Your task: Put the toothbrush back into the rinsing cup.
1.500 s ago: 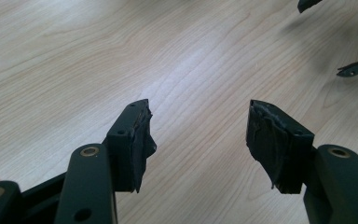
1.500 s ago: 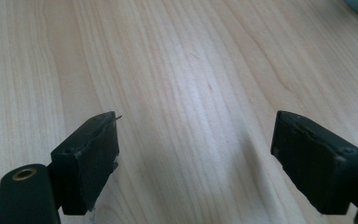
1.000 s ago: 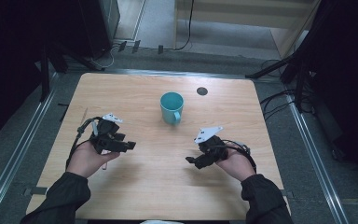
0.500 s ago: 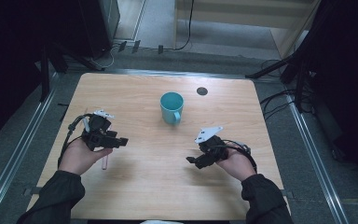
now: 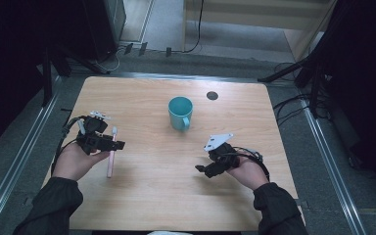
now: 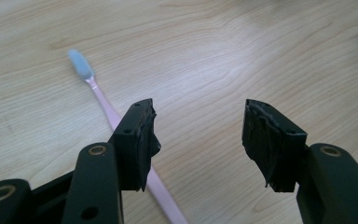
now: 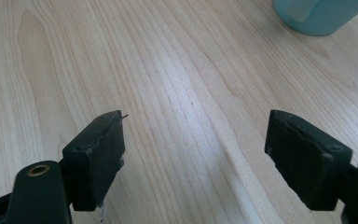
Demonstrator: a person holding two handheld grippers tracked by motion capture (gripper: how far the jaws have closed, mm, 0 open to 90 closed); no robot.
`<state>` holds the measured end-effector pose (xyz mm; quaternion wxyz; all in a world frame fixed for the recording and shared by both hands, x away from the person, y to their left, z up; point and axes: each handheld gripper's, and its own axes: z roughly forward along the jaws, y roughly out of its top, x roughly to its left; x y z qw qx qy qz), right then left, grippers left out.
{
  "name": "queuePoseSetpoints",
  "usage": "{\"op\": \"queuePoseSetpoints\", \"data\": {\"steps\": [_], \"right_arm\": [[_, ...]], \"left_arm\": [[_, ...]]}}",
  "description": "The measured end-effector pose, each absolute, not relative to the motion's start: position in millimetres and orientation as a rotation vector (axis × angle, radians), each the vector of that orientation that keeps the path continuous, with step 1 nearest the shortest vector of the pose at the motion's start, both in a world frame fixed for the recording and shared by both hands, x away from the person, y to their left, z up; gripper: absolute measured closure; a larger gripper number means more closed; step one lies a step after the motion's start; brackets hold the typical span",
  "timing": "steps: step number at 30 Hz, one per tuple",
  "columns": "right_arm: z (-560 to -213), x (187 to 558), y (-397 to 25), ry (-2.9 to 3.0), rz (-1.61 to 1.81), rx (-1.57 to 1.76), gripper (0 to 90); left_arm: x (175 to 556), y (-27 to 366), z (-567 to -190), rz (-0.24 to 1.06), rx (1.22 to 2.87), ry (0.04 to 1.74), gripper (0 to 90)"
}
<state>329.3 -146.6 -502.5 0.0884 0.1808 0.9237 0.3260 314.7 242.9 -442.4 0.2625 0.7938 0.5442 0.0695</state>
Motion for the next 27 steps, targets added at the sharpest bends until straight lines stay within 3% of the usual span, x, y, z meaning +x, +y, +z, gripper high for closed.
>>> {"op": "queuePoseSetpoints", "data": {"steps": [10, 27], "right_arm": [[-503, 329, -146, 2.752, 0.960, 0.528, 19.5], [-506, 328, -145, 2.758, 0.934, 0.508, 19.1]], "left_arm": [[323, 250, -448, 0.191, 2.156, 1.598, 46.5], [344, 261, -468, 0.075, 2.181, 1.767, 52.1]]}}
